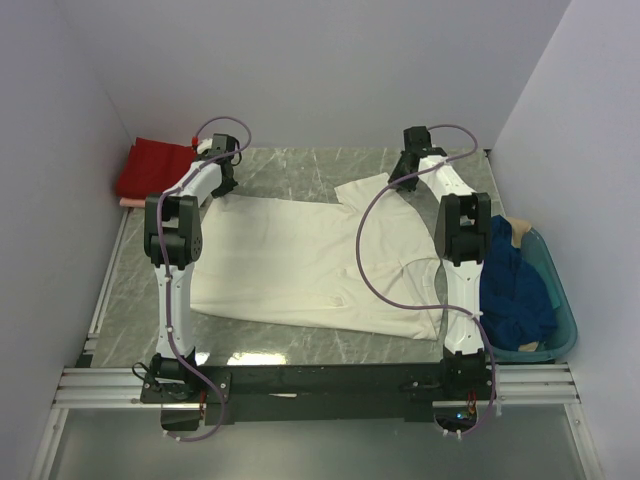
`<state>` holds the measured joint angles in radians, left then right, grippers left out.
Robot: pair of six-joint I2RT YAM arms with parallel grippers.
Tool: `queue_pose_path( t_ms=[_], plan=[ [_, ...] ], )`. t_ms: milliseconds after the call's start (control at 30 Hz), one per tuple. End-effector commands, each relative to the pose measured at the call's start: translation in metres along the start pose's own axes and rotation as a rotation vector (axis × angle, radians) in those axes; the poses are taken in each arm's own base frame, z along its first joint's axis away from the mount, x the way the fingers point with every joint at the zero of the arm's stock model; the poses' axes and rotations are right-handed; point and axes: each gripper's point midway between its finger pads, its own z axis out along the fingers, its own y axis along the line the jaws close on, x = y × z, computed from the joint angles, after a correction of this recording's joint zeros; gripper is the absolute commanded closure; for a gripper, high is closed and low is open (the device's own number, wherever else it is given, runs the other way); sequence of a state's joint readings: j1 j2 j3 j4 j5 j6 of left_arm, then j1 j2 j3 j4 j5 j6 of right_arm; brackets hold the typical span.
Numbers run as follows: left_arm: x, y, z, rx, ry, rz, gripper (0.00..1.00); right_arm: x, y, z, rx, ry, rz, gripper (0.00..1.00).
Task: Fold and stack the t-shirts
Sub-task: Fold the tshirt
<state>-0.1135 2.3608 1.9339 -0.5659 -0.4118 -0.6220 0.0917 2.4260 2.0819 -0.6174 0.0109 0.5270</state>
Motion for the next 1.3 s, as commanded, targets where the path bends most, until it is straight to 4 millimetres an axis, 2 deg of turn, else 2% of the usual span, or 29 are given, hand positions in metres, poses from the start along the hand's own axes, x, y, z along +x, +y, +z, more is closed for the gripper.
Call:
queue_pose_path(
  t_ms=[0,100,133,400,500,667,867,1033,1133,1167,1200,1267],
  plan=[
    [-0.003,-0.007,-0.013,0.046,0.011,-0.016,1.0,-0.012,0.003,-0.009,-0.015,-0.028,0.011,0.69],
    [-0.004,-0.008,-0.014,0.051,0.006,-0.02,1.0,-0.016,0.003,-0.012,-0.014,-0.036,0.019,0.87],
    [-0.006,-0.009,-0.014,0.053,0.003,-0.022,1.0,-0.017,0.004,-0.014,-0.013,-0.038,0.022,0.99],
    [-0.028,-0.015,-0.014,0.062,-0.042,-0.039,1.0,-0.062,0.004,-0.046,-0.056,-0.14,0.046,1.0],
    [-0.043,-0.017,-0.015,0.073,-0.075,-0.055,0.99,-0.077,0.003,-0.054,-0.073,-0.175,0.056,1.0],
    [-0.069,-0.022,-0.018,0.096,-0.127,-0.079,1.0,-0.096,0.016,-0.068,-0.142,-0.201,0.048,1.0],
    [-0.091,-0.025,-0.013,0.128,-0.171,-0.103,1.0,-0.109,0.028,-0.08,-0.192,-0.234,0.038,1.0],
    [-0.106,-0.028,-0.013,0.164,-0.197,-0.12,1.0,-0.119,0.026,-0.093,-0.192,-0.262,0.038,1.0],
    [-0.116,-0.03,-0.02,0.193,-0.218,-0.13,1.0,-0.121,0.024,-0.105,-0.18,-0.277,0.035,1.0],
    [-0.118,-0.029,-0.024,0.2,-0.222,-0.135,1.0,-0.115,0.021,-0.103,-0.169,-0.266,0.032,1.0],
    [-0.121,-0.03,-0.027,0.211,-0.232,-0.145,1.0,-0.119,0.021,-0.113,-0.174,-0.284,0.037,1.0],
    [-0.122,-0.029,-0.033,0.224,-0.231,-0.151,1.0,-0.108,0.015,-0.112,-0.162,-0.262,0.042,1.0]
  ],
)
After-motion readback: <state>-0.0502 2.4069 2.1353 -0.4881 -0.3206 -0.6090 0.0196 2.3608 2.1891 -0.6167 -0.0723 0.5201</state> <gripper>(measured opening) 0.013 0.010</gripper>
